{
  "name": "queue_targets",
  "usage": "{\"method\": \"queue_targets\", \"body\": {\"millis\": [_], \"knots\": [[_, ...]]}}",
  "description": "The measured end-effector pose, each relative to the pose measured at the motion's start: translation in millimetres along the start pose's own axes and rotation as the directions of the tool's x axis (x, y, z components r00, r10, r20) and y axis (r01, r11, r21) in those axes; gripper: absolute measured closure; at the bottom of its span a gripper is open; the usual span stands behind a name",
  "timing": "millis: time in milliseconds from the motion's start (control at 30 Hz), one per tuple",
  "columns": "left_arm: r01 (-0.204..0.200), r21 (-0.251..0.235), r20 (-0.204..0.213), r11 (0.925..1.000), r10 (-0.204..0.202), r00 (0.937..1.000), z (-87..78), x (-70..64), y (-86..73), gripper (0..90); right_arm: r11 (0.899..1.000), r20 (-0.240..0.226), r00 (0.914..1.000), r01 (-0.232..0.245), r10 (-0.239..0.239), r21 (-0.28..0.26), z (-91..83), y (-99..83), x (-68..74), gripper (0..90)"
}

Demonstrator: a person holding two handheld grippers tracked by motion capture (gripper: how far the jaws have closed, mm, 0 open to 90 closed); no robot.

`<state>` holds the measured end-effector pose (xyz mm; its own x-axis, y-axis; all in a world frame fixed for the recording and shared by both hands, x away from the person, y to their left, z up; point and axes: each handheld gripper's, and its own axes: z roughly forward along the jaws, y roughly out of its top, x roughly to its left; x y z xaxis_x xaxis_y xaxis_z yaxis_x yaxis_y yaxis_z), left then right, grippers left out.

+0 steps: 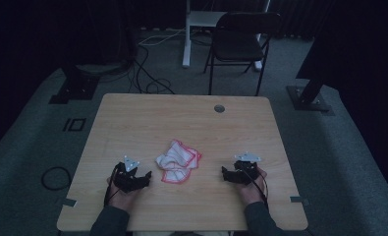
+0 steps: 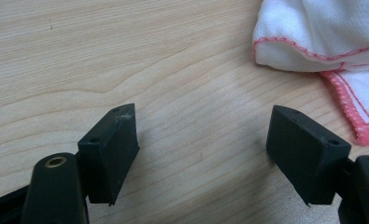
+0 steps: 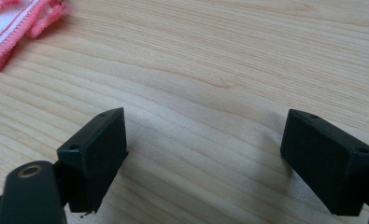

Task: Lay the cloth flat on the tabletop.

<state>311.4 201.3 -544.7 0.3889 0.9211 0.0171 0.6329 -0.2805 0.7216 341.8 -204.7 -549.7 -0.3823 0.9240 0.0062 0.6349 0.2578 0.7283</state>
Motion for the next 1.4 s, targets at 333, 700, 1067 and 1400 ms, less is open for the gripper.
{"method": "queue_targets", "body": {"millis": [333, 700, 1067, 1400], "knots": [[-0.001, -0.013, 0.005, 0.9999, 0.001, 1.0000, -1.5, -3.4, -1.2, 33.7, 1.000, -0.019, 0.9996, 0.021, -0.020, 0.019, -2.1, 0.4, -0.8, 15.7], [-0.008, -0.014, 0.011, 0.9999, 0.008, 0.9999, -2.1, -3.8, -1.4, 36.4, 0.999, -0.022, 0.9995, 0.023, -0.022, 0.034, -8.1, 3.6, -0.9, 45.6], [-0.012, -0.017, 0.015, 0.9998, 0.012, 0.9998, -2.4, -3.7, -1.7, 37.0, 0.998, -0.080, 0.9946, 0.066, -0.066, -0.004, -14.1, 5.4, 7.1, 56.9], [-0.013, -0.022, 0.022, 0.9997, 0.013, 0.9997, -4.0, -3.3, -2.4, 46.1, 0.993, -0.109, 0.9880, 0.105, -0.110, -0.046, -18.8, 11.3, 19.0, 59.4]]}}
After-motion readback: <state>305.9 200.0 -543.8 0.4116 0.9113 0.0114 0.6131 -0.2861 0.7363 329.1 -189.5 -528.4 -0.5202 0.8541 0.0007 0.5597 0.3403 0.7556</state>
